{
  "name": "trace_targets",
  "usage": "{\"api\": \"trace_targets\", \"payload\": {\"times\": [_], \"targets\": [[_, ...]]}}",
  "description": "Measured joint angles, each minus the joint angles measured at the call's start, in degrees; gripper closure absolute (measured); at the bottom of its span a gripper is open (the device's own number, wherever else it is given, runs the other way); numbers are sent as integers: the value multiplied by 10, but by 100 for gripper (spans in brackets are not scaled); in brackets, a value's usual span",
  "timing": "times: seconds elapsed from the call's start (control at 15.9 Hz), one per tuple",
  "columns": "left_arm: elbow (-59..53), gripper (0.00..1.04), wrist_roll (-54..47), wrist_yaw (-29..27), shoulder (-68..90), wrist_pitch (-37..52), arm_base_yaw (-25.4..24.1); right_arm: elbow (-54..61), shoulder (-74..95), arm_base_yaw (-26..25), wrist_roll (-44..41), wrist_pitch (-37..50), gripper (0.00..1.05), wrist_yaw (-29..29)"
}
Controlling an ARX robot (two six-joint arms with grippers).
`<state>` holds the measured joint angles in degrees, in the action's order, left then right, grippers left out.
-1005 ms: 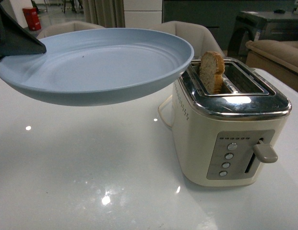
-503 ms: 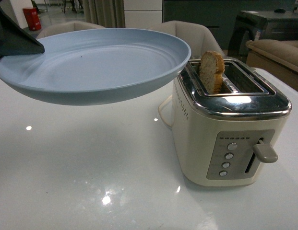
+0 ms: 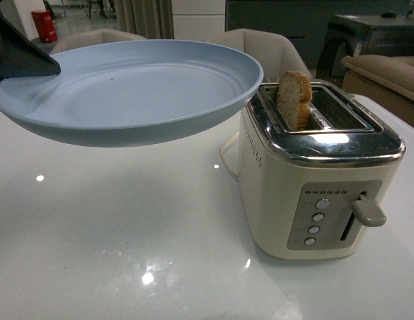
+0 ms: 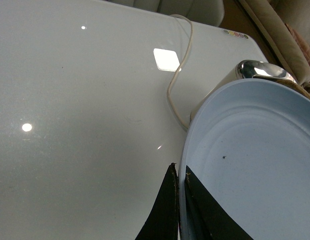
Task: Left arm holds plate, right arm toasts bread
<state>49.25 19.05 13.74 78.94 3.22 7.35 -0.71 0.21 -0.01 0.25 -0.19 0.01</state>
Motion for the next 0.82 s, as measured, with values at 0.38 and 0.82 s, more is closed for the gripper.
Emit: {"api": "trace_targets", "payload": {"times": [0.38,0.82], "targets": [[0,102,0,0,0,0,0,0,0,0,0,0,6,0],[-4,102,-8,-24,0,21,5,0,0,0,0,0,6,0]]}}
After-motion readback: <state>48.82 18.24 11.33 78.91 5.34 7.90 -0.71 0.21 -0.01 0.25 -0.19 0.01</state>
